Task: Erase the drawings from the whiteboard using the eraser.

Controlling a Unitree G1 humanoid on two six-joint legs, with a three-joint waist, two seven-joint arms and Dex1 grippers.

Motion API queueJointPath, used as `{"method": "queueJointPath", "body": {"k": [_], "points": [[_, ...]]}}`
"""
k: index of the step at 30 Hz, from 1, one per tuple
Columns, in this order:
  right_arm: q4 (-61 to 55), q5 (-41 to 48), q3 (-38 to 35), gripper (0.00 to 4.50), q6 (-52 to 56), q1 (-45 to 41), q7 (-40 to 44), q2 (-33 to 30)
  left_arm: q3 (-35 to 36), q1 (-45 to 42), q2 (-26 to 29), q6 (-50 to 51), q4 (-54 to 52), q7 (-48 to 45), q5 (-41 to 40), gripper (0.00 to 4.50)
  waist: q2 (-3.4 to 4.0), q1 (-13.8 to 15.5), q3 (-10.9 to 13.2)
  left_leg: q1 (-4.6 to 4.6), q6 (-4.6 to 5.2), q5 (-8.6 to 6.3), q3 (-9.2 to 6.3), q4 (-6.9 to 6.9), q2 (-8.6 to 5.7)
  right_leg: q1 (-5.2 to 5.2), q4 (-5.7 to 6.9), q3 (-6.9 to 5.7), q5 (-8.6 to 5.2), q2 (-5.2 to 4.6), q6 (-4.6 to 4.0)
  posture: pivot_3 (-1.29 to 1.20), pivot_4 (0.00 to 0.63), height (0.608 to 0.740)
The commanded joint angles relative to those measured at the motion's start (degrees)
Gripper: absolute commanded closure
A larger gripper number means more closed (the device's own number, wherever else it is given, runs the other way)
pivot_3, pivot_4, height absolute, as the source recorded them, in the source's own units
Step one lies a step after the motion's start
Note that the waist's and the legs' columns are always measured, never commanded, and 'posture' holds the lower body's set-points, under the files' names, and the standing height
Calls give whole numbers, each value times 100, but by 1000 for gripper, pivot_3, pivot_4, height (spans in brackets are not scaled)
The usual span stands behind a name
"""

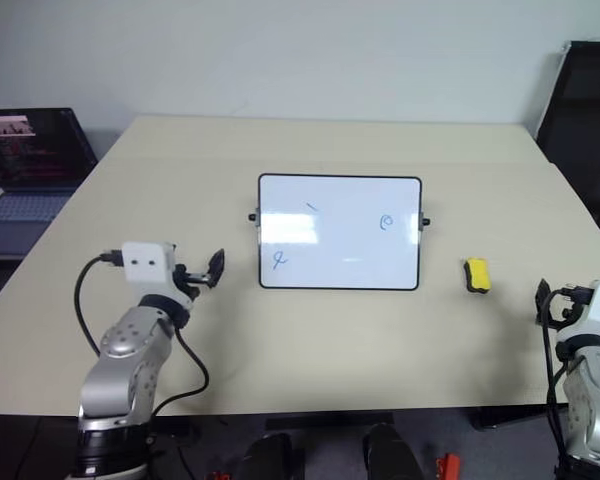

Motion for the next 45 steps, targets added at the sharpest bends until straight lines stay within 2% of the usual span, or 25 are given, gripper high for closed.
{"method": "queueJointPath", "body": {"k": [1,5,9,13,18,20,23,27,32,37,45], "points": [[-207,62,-163,14,-93,-95,-46,-68,70,7,-138,-149,-132,43,-50,0,0,-8,0,0,0,0,0,1,-1,0,0,1,0,0,0,0,150,740],[-309,31,-96,14,111,-81,-115,-76,236,51,-252,-246,-122,-112,-320,0,-2,-10,0,-1,0,0,-2,5,-2,1,0,0,0,-1,0,0,150,740],[-588,370,-2,14,348,-49,316,-190,185,5,0,-266,-97,-430,-343,0,-1,-19,0,-2,0,0,-3,5,-2,1,0,0,0,0,0,0,150,740],[-1041,831,163,14,778,-99,594,-167,337,-119,488,-299,-90,-999,-538,0,-2,-45,1,-2,0,0,-7,4,-2,1,1,-1,0,1,0,0,150,740],[-1555,1221,290,14,1389,-115,488,-116,241,-144,1638,16,-400,-3144,-1594,0,-6,-103,3,-6,0,0,-10,4,-2,-1,-2,-5,-1,0,-1,0,150,740],[-1746,1381,267,14,1709,-102,436,-194,251,-450,1989,449,-439,-3572,-2070,0,-7,-98,4,-14,-1,-1,-13,4,-1,-4,-6,-10,-1,-3,-2,0,150,740],[-2004,1373,389,14,2051,-212,218,-193,-26,-898,2305,724,-286,-4166,-2331,0,-9,-103,4,-31,0,0,-25,9,-2,-6,-10,-31,-2,-9,-3,0,150,740],[-1863,1257,604,14,2501,-759,-338,-10,-828,-1756,2165,958,-65,-4790,-2428,0,-8,-119,4,-32,0,0,-28,11,-2,-4,-11,-36,-1,-9,-3,0,150,740],[-1363,900,1077,14,2695,-1347,-693,142,-1420,-2433,2039,734,475,-5451,-2212,0,-6,-138,5,-35,1,0,-40,4,3,-7,-7,-49,-5,-2,-8,0,150,740],[-860,678,1201,14,2590,-1667,-739,181,-1664,-2815,1927,550,758,-5871,-2110,0,-6,-125,6,-51,1,0,-44,4,3,-12,-7,-57,-8,-2,-4,0,150,740],[-150,423,1391,14,2325,-1905,-444,120,-1761,-2868,1911,394,808,-6146,-1976,0,-5,-126,6,-56,2,1,-50,6,4,-13,-4,-64,-7,-2,2,0,150,740]]}}
